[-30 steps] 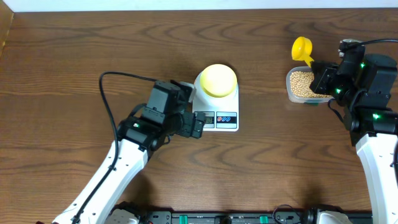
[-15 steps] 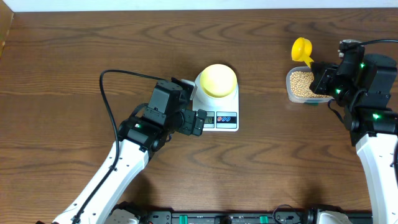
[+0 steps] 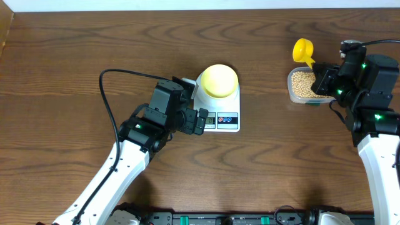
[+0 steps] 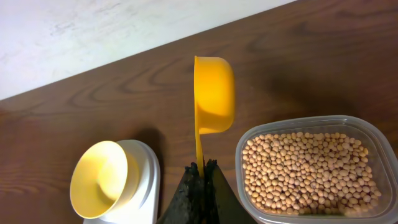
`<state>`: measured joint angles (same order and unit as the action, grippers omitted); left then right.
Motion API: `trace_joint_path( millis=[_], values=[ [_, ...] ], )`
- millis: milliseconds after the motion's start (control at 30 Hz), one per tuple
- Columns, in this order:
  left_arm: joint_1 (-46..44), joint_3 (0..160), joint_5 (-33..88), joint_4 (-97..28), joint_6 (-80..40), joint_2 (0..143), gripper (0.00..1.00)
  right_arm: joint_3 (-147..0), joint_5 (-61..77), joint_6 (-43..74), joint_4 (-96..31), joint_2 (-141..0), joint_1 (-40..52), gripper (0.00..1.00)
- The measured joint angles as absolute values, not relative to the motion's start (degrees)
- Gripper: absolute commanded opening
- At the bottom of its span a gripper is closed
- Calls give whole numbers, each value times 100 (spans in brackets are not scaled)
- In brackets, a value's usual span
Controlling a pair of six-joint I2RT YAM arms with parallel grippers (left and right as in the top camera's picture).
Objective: Scoop item into bowl and weigh 50g on scale
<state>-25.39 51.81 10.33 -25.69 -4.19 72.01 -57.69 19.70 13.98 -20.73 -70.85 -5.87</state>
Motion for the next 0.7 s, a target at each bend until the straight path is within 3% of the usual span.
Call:
trace_joint_path(
  millis=[700],
  values=[
    [-2539, 5181, 1033, -2565, -421, 7201, 98, -5769, 1970, 1398, -2204, -7085, -587, 1]
  ],
)
